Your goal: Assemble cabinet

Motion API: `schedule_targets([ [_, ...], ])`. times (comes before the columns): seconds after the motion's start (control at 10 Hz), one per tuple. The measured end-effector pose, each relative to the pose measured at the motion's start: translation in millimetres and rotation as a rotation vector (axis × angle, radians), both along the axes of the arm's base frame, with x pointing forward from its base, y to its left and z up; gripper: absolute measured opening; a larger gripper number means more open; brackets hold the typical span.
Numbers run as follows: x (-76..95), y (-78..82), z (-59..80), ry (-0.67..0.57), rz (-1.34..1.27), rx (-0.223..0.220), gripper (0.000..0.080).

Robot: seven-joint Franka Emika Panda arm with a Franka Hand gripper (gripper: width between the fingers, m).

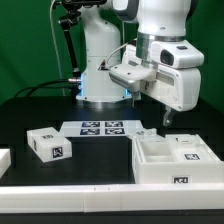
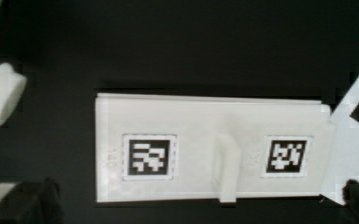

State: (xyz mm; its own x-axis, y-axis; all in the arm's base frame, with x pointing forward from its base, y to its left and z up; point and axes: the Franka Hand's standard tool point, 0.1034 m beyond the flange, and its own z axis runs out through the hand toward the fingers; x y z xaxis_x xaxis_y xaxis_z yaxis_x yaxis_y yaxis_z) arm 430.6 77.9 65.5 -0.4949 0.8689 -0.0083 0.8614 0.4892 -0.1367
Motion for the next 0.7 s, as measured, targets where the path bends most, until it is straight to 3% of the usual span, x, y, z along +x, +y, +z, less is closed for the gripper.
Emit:
schedule_targets([
  [0.7,-20.7,3.3,-27.6,0.067,0.006,0.010,0.0796],
])
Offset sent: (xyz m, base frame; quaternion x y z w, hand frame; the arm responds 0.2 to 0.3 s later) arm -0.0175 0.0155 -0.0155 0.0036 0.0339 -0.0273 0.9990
